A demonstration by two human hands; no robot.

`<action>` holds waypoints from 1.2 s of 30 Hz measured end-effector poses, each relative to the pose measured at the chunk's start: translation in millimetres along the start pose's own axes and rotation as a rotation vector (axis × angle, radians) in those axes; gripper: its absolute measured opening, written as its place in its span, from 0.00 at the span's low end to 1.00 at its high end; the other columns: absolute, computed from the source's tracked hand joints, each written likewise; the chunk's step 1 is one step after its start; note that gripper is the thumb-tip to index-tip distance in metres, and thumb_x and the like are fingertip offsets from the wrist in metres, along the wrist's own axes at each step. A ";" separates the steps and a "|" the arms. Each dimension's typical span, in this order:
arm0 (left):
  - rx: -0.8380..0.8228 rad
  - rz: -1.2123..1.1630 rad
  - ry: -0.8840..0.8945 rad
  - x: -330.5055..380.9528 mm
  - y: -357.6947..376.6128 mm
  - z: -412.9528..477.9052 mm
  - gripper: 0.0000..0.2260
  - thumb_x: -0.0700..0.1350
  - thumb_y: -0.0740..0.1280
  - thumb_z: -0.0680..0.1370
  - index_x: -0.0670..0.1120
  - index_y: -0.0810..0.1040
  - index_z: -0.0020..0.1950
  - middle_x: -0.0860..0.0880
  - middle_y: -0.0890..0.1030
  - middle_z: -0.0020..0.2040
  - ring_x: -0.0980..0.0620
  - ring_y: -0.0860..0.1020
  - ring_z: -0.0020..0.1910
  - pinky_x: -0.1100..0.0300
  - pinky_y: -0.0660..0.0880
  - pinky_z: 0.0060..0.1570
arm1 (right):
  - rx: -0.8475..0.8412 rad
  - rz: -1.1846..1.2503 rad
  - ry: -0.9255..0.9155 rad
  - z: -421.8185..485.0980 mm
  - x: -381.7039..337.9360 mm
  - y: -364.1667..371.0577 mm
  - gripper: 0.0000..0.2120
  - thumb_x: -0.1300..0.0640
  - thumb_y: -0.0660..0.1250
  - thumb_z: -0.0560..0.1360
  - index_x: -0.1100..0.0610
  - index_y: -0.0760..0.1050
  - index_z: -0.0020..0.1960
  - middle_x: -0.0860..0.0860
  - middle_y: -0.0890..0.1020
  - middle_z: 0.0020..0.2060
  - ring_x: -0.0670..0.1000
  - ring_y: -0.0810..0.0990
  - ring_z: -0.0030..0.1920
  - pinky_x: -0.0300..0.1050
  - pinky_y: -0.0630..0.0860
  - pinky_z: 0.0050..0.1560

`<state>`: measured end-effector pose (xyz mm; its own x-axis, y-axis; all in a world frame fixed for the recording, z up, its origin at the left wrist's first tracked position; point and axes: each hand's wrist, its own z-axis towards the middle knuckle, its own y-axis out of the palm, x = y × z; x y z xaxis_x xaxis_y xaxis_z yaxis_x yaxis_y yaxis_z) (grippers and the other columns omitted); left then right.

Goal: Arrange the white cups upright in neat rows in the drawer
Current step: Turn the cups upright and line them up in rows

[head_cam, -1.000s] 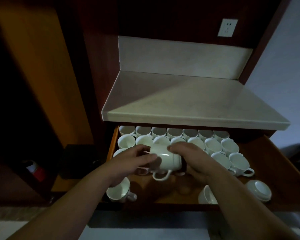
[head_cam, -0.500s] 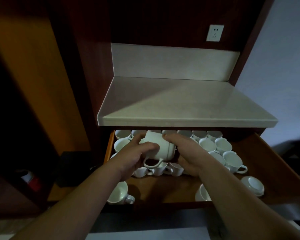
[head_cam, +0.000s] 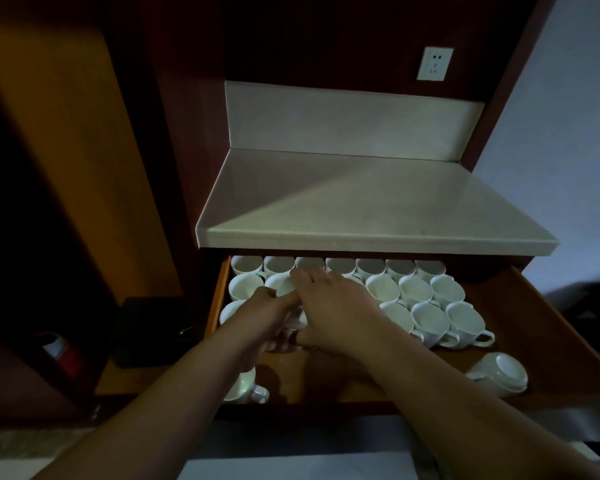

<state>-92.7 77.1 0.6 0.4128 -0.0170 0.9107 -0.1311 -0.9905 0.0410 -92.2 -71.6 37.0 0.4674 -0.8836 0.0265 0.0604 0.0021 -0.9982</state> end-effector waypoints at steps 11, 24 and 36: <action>-0.016 0.502 0.121 -13.2 -55.0 -2.9 0.24 0.60 0.77 0.73 0.58 0.74 0.66 0.50 0.87 0.52 0.49 0.88 0.46 0.45 0.84 0.53 | -0.095 0.608 0.251 -8.6 32.7 32.5 0.35 0.38 0.77 0.64 0.44 0.68 0.66 0.43 0.80 0.53 0.46 0.80 0.51 0.48 0.79 0.48; -0.302 1.655 0.368 -64.2 -91.6 6.0 0.32 0.57 0.70 0.79 0.61 0.61 0.80 0.52 0.61 0.80 0.48 0.62 0.78 0.48 0.71 0.72 | -0.409 0.577 0.278 -22.8 33.4 107.3 0.37 0.46 0.80 0.60 0.46 0.63 0.61 0.47 0.79 0.52 0.47 0.79 0.49 0.43 0.77 0.40; -0.293 1.554 0.398 -70.4 -100.4 16.4 0.29 0.55 0.72 0.78 0.62 0.66 0.78 0.57 0.65 0.77 0.52 0.62 0.76 0.49 0.69 0.73 | -0.470 0.597 0.230 -23.7 33.7 116.6 0.42 0.39 0.82 0.62 0.44 0.60 0.66 0.48 0.75 0.60 0.46 0.78 0.54 0.45 0.78 0.48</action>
<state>-93.9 175.5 -74.4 -0.5123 -0.8378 0.1889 -0.3521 0.0042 -0.9359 -90.3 -112.3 -79.8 0.1068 -0.8703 -0.4808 -0.5458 0.3529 -0.7600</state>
